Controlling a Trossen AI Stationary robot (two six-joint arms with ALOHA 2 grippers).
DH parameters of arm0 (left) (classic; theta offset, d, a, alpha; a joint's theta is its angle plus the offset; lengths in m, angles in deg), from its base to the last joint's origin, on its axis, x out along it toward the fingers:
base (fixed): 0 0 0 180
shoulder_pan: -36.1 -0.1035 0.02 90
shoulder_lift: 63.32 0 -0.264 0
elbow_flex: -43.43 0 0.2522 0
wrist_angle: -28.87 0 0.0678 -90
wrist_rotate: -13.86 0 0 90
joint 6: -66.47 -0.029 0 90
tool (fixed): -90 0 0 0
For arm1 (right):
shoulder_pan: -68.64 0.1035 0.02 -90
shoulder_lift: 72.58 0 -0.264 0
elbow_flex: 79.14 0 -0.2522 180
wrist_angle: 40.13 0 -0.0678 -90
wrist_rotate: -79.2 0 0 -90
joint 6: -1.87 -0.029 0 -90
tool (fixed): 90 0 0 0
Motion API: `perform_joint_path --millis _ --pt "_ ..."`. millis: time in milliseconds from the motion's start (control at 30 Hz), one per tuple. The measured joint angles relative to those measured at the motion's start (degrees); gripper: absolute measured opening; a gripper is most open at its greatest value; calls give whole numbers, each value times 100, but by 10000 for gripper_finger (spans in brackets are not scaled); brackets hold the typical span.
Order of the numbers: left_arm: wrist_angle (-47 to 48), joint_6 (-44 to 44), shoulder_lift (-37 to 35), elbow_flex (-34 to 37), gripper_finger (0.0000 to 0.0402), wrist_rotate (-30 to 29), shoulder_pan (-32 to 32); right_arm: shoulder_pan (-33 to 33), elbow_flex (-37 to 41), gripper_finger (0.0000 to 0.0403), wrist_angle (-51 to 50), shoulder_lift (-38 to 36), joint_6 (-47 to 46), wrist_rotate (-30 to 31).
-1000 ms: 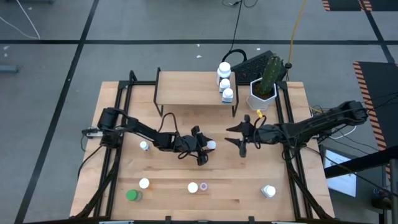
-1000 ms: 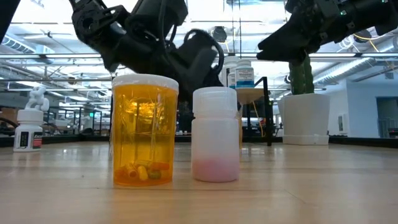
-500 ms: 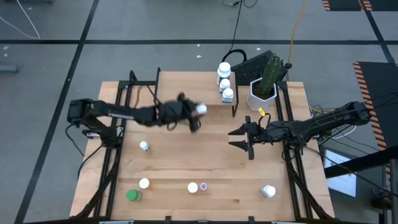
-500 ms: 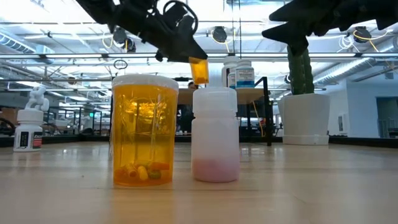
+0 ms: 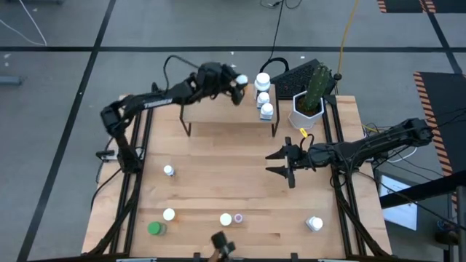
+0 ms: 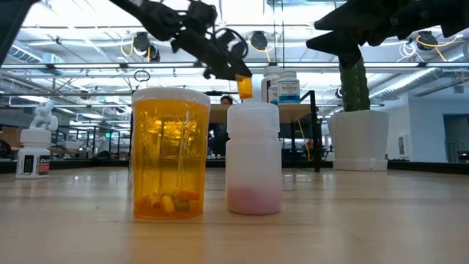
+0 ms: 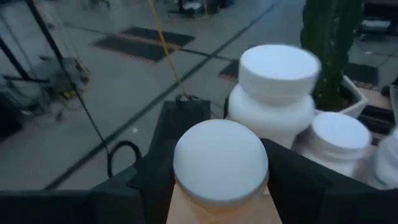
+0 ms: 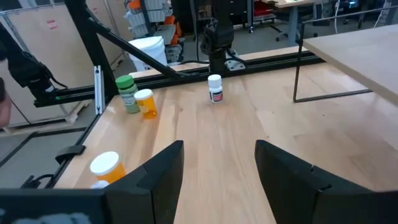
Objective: Pick and place medicine bottles onto shelf by color
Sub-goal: Put the top orange pill bottle on the shelf
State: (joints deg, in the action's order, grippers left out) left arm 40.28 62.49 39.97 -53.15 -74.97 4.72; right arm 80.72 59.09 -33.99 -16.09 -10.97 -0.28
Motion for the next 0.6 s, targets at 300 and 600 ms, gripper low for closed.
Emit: perform_joint_path --millis 300,600 --pt "1043 -17 778 -960 226 245 -122 44 -2 194 -346 0 -210 2" --pt "1179 243 787 -960 260 172 -117 96 -2 194 -352 0 -232 11"
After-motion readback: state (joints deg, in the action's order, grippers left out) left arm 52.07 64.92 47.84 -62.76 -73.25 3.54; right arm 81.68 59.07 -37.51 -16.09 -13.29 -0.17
